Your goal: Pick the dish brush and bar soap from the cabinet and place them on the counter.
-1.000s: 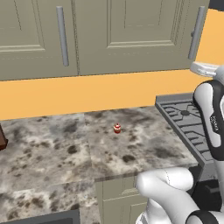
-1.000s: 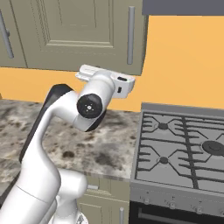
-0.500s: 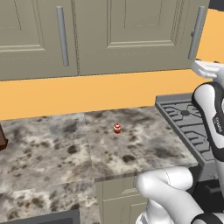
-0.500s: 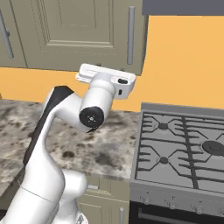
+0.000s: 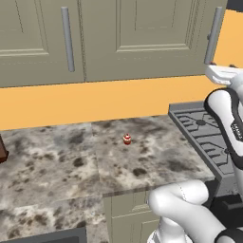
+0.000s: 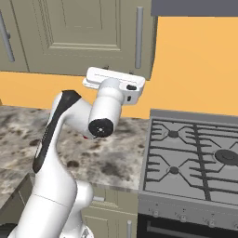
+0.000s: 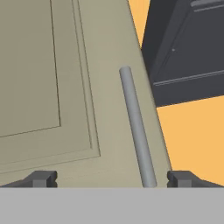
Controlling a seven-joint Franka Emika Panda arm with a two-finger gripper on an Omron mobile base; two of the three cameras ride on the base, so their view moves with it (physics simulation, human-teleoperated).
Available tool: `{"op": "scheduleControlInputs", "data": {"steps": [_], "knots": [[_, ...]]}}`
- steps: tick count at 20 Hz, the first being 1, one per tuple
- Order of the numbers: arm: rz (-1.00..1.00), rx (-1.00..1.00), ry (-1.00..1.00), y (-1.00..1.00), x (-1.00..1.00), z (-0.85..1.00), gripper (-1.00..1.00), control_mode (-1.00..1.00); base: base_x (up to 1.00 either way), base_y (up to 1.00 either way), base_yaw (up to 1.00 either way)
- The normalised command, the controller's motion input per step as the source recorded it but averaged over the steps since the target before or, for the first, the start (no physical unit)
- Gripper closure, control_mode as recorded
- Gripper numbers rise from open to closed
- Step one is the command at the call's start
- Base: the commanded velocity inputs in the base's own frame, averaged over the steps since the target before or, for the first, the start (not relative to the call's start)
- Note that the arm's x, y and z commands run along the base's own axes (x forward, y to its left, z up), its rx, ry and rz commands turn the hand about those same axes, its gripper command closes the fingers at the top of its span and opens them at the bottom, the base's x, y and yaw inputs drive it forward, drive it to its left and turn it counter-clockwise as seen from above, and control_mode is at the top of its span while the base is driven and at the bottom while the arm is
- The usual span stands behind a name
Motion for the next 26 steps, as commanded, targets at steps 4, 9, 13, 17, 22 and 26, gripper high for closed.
{"op": "scheduleControlInputs", "data": {"steps": [4,9,13,17,22,26], "knots": [[0.0,-0.03,0.0,-0.04,0.11,0.13,-1.0,-1.0,0.0,0.0,0.0],[0.0,-0.03,0.01,-0.2,0.09,0.12,-1.0,-1.0,0.0,0.0,0.0],[0.0,-0.02,0.02,-0.19,0.08,0.03,-1.0,-1.0,0.0,0.0,0.0],[0.01,0.0,0.02,-0.02,0.16,-0.01,-1.0,-1.0,0.0,0.0,0.0],[0.02,0.0,0.0,0.0,0.21,0.0,-1.0,-1.0,0.0,0.0,0.0],[0.01,0.0,0.0,0.0,0.21,-0.01,-1.0,-1.0,0.0,0.0,0.0]]}}
